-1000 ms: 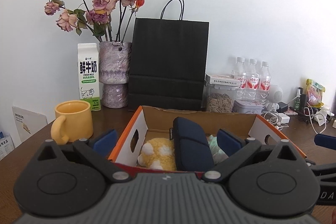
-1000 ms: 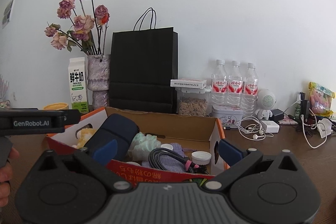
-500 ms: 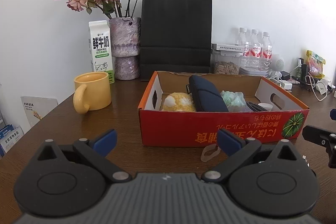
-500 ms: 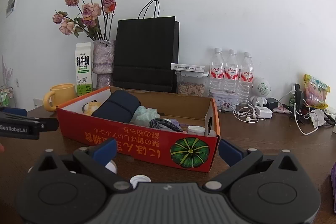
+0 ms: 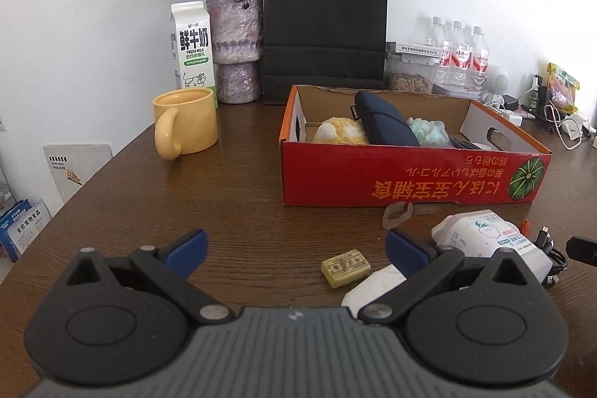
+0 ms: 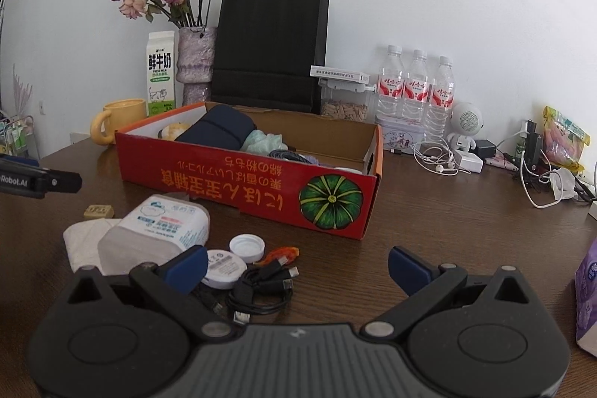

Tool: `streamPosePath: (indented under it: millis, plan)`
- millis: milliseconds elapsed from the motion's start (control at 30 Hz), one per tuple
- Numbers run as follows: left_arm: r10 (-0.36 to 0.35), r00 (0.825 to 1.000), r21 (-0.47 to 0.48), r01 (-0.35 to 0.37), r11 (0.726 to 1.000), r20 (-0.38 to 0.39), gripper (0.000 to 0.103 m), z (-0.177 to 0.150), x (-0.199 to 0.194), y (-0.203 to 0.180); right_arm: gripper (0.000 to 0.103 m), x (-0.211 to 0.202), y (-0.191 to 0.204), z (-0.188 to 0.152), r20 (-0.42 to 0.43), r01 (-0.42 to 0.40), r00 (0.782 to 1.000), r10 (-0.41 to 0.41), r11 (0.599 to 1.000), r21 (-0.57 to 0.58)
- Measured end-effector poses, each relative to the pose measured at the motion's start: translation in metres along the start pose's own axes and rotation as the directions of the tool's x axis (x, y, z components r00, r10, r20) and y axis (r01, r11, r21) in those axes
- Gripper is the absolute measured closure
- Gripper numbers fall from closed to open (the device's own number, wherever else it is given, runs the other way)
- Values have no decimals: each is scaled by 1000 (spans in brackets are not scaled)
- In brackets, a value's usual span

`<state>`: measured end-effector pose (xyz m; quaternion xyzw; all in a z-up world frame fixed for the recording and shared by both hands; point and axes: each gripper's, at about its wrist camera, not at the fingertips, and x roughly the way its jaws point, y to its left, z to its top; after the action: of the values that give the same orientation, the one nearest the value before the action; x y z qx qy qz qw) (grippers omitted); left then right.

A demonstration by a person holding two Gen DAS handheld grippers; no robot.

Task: Organize objects
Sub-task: 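Withdraw both open grippers from the box toward the remaining items, then close the right gripper on the black cable while the left grasps the yellow block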

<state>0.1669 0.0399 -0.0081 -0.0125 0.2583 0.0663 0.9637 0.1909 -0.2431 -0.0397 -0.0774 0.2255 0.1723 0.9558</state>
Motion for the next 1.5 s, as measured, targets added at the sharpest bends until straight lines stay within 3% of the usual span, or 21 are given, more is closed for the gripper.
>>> streamPosePath:
  millis: [467, 633, 767, 967, 1067, 1133, 1367, 1500]
  plan:
    - [28, 998, -8, -28, 1000, -55, 0, -11, -5, 18, 2, 4, 0, -8, -70, -14, 997, 14, 1000, 4]
    - [29, 998, -16, -30, 999, -63, 0, -11, -5, 19, 25, 21, -2, -6, -127, -56, 990, 60, 998, 34]
    - [29, 997, -16, -30, 999, -66, 0, -12, -5, 19, 25, 33, -1, -4, -138, -67, 988, 74, 997, 48]
    - [31, 997, -18, -33, 999, -77, 0, -14, -4, 20, 37, 41, -7, -7, -169, -89, 980, 104, 992, 91]
    - [33, 996, -20, -35, 999, -82, 0, -14, -2, 20, 50, 39, -3, -7, -167, -102, 980, 112, 993, 67]
    - [32, 996, -18, -33, 999, -83, 0, -14, -2, 20, 64, 38, 0, -7, -162, -112, 979, 119, 992, 52]
    - [35, 995, -15, -37, 999, -89, 0, -15, 0, 19, 66, 36, 0, -6, -155, -118, 980, 124, 992, 52]
    - [41, 994, -19, -43, 999, -97, 0, -16, 5, 18, 67, 27, -3, -6, -93, -96, 990, 102, 993, 65]
